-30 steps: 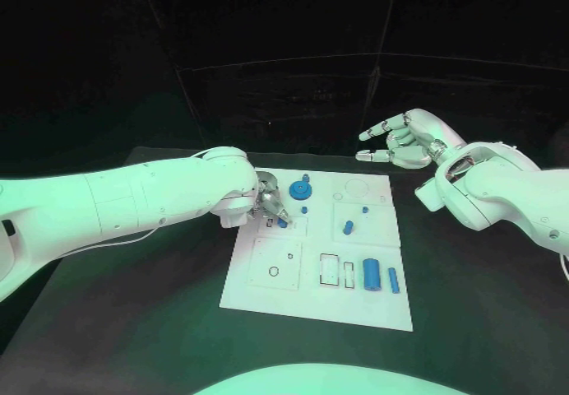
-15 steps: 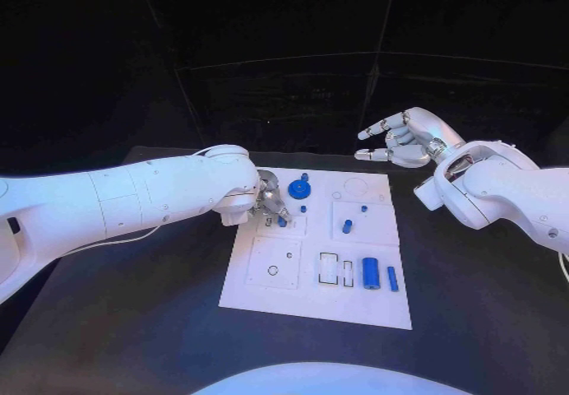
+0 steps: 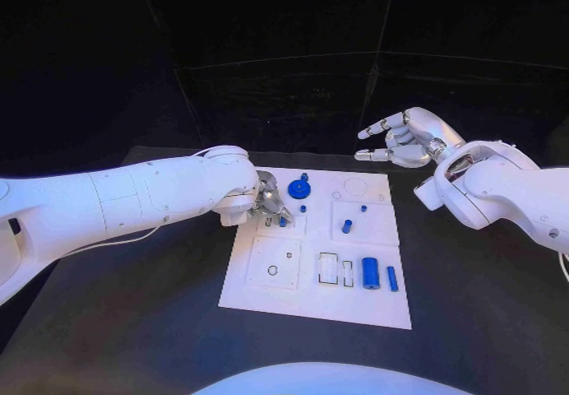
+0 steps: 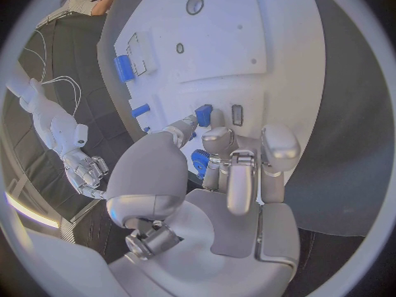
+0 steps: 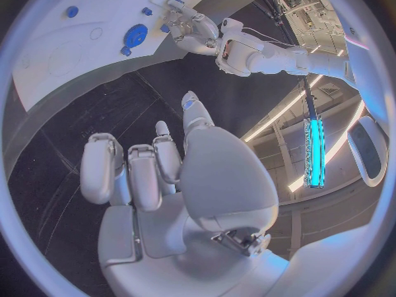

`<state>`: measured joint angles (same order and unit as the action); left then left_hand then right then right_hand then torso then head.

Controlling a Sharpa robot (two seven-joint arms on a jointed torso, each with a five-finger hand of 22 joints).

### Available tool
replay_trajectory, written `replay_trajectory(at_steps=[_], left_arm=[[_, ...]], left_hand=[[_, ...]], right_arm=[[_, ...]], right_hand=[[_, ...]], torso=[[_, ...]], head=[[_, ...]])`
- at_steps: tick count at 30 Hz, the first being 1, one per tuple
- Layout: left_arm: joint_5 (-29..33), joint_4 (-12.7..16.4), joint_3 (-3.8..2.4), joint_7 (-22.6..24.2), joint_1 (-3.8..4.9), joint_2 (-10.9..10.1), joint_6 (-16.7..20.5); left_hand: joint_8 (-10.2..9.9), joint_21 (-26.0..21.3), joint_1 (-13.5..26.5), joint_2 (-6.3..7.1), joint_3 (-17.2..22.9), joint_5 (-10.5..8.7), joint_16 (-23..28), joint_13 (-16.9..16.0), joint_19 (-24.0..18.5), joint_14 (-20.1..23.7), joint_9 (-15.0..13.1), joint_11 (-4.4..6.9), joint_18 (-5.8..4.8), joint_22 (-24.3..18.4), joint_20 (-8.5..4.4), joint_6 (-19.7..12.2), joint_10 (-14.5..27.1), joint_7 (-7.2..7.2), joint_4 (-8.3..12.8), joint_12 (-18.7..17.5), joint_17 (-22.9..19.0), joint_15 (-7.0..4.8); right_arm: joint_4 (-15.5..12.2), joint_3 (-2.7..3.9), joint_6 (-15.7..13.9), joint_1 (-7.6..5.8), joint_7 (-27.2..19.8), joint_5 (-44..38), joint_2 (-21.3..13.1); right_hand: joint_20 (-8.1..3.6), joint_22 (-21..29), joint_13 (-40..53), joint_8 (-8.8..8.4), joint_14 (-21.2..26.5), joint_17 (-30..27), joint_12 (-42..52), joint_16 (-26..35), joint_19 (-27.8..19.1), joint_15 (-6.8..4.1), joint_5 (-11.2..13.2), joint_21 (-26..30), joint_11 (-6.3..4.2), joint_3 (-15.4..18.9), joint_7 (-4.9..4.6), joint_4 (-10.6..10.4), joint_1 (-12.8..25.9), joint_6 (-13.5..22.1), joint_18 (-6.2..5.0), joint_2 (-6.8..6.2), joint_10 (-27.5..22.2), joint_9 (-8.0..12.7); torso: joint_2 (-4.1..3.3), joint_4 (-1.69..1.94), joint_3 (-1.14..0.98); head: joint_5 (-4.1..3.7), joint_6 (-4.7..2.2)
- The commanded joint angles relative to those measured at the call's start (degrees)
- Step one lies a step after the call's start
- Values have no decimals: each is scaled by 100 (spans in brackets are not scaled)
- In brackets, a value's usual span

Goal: Assemble the parts on the task board

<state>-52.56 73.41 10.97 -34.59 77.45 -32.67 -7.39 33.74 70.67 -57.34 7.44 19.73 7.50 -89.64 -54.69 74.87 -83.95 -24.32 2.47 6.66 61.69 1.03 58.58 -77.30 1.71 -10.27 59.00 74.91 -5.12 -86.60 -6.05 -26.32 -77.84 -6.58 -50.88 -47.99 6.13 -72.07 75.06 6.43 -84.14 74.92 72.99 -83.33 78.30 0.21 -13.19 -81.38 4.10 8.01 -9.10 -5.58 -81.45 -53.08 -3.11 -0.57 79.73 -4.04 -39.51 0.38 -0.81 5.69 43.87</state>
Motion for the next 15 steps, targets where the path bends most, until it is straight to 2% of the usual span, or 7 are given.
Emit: replay_trajectory(at_steps=[1,3,8,12,15], left_arm=[[69,6,-1,-2,4,-14,172],[98,25,-2,13,4,-30,219],[157,134,-5,48,4,-113,305],[249,265,-15,92,18,-218,405],[406,362,-34,135,54,-303,523]], left_hand=[[-41,14,51,-8,-269,-320,-36,-15,41,-605,17,-16,-51,4,6,45,-9,-11,-130,34,1509,-29],[-44,14,59,1,-457,-445,-36,-43,47,-605,24,-11,-50,14,2,52,-19,-12,-233,60,1509,-33],[-37,12,16,-2,-917,-474,-36,-93,61,-605,31,6,-51,40,-18,72,-34,-28,-516,104,1509,-44],[-36,-2,-13,-9,-1049,-480,-36,-98,55,-605,33,4,-50,30,-21,71,-33,-34,-594,106,1509,-55],[-63,-99,-53,-7,-1198,-479,-36,110,-12,-605,40,-15,-24,-96,-22,-13,84,-9,-630,-88,1509,-46]], right_arm=[[-15,4,-86,-13,-76,-15,-7],[-12,4,-87,-13,-81,-15,-8],[3,4,-88,-13,-89,-15,-6],[35,5,-79,-13,-105,-14,0],[79,5,-75,-13,-117,-12,7]], right_hand=[[3,22,67,6,-285,182,-36,40,-41,-37,25,34,3,43,-5,6,-33,51,-99,-20,-43,7],[3,32,62,5,-283,176,-42,44,-48,-36,26,40,3,50,-5,9,-34,53,-101,-25,-48,7],[4,67,38,4,-276,146,-71,62,-71,-35,27,59,5,71,-7,11,-30,58,-109,-36,-67,8],[6,88,19,4,-268,120,-91,82,-85,-33,24,75,8,117,-9,-4,1,69,-113,-39,-83,8],[7,94,17,5,-268,118,-91,86,-88,-32,24,81,9,147,-10,-10,19,73,-114,-49,-84,8]], torso=[[1,1,5],[2,3,6],[2,7,5],[10,6,5],[7,4,8]], head=[[-9,2],[-16,2],[-18,-5],[-23,-9],[-42,-43]])
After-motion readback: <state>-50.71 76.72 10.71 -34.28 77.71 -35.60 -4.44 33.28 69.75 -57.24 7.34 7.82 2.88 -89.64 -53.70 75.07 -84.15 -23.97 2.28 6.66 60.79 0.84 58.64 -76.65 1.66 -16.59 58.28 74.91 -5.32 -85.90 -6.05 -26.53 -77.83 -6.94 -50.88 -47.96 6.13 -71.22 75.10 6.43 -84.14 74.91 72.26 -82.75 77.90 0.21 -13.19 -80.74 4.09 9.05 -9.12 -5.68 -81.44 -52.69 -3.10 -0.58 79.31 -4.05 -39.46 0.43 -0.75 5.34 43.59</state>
